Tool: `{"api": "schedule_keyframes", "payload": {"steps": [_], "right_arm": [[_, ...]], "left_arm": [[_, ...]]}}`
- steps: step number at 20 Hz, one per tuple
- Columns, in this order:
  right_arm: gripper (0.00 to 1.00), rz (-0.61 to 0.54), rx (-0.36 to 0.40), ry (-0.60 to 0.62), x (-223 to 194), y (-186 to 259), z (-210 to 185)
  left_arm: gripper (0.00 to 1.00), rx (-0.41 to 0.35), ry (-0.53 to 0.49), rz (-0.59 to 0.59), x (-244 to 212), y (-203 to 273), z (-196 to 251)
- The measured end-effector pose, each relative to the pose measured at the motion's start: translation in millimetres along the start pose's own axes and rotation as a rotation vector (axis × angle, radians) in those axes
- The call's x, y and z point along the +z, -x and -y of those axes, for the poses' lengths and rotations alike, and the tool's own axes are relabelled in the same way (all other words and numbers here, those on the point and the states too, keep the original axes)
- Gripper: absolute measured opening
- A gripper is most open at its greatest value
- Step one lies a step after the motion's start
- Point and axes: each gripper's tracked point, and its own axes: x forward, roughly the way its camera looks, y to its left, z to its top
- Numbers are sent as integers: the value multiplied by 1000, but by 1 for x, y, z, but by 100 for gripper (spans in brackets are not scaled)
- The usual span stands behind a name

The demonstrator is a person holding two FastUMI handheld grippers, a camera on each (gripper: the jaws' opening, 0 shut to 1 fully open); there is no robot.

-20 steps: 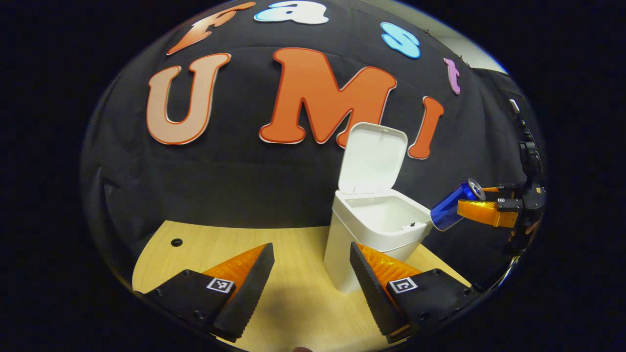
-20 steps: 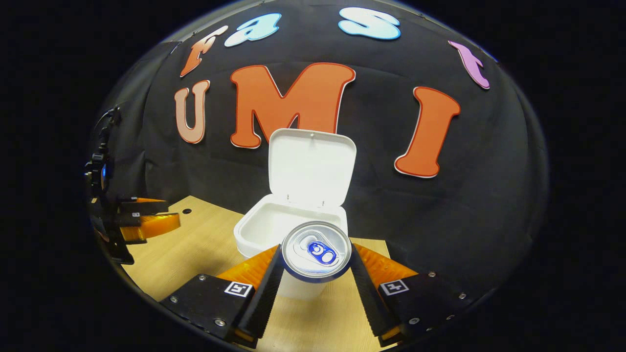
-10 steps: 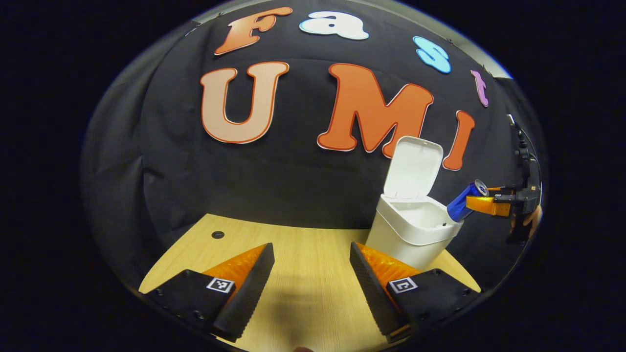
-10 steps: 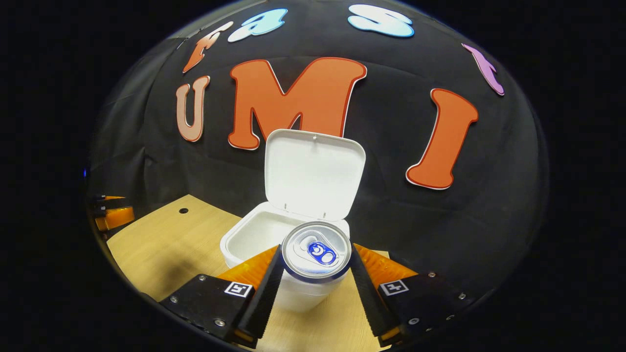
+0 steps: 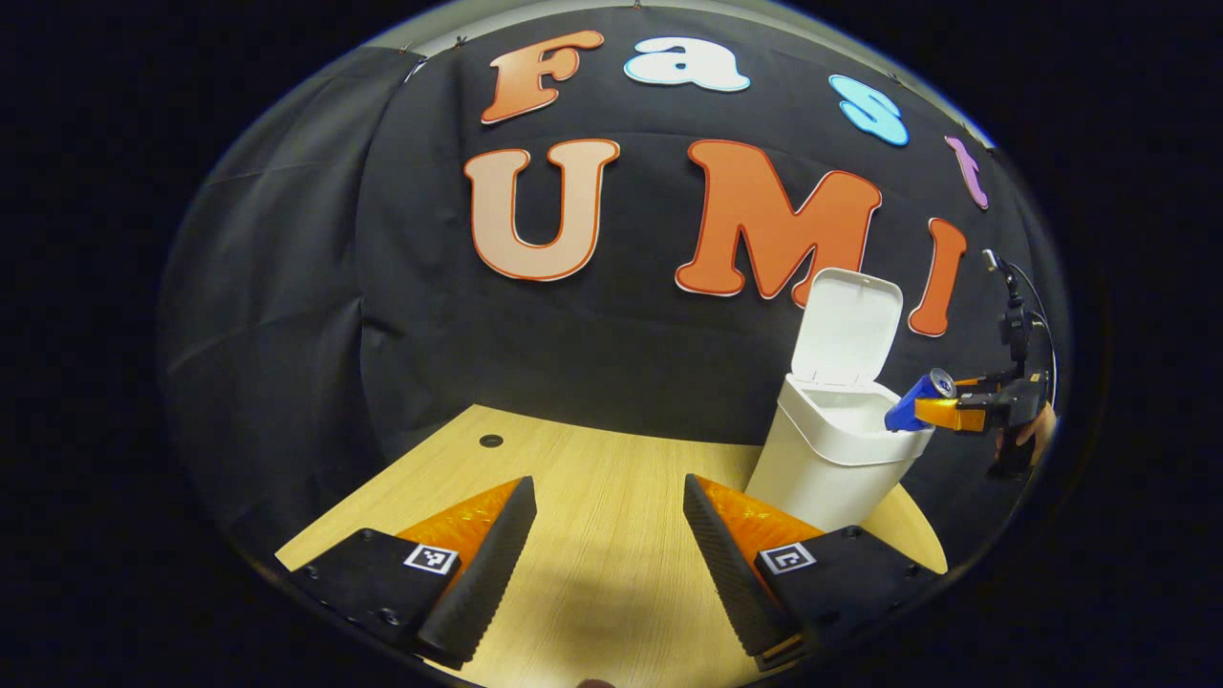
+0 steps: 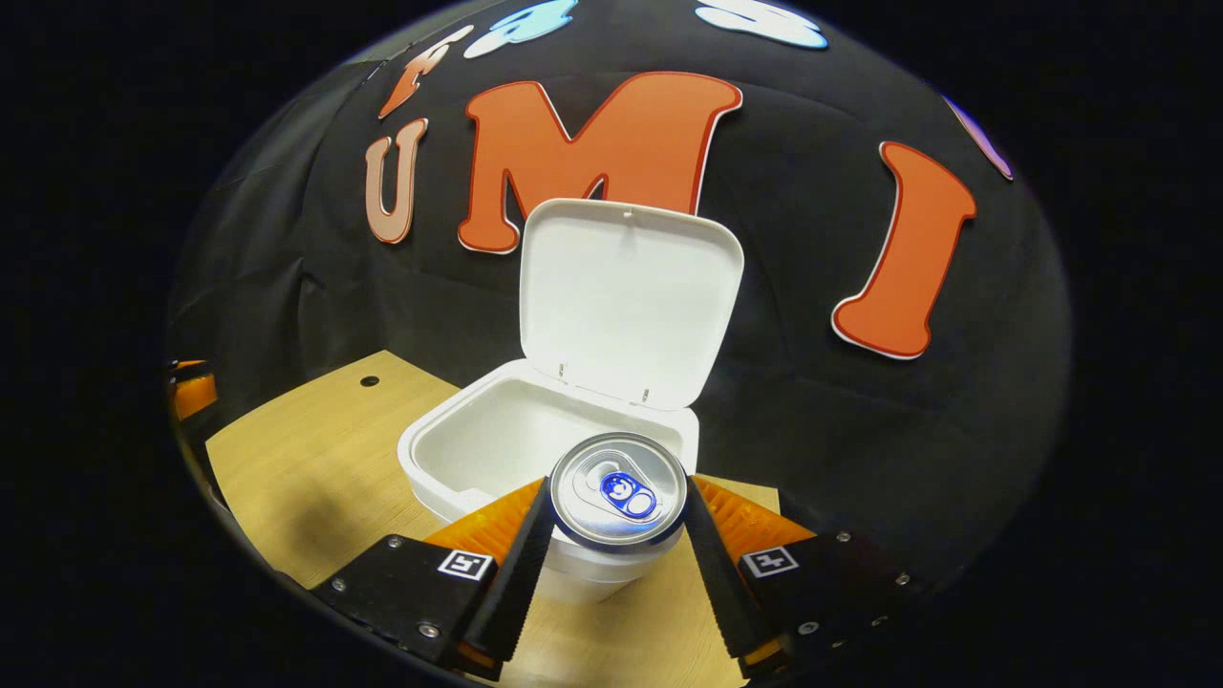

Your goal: Press the lid of the desktop garbage bin to open it, pick up the crumpled paper on the desktop and throw it into the bin, then pick up the pop can on the desktop and drop it into the bin, and finally close the garbage bin lid.

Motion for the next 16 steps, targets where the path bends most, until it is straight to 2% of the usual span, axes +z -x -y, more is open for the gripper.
{"api": "schedule_keyframes", "payload": {"steps": [3, 7, 9, 12, 16], "right_arm": [[81, -12, -24, 5, -3, -6, 3], [83, 6, -64, -2, 10, -3, 12], [89, 22, -115, -13, 20, -2, 23], [92, 61, -143, -48, 43, 3, 28], [93, 150, -189, -35, 88, 5, 35]], "left_arm": [[99, -11, -4, -9, 0, -10, 2], [99, -78, -17, -18, -2, -34, 18], [99, -109, -44, -23, -2, -46, 23], [99, -153, -63, -11, 2, -55, 31], [99, -195, -52, -15, 0, -60, 39]]}}
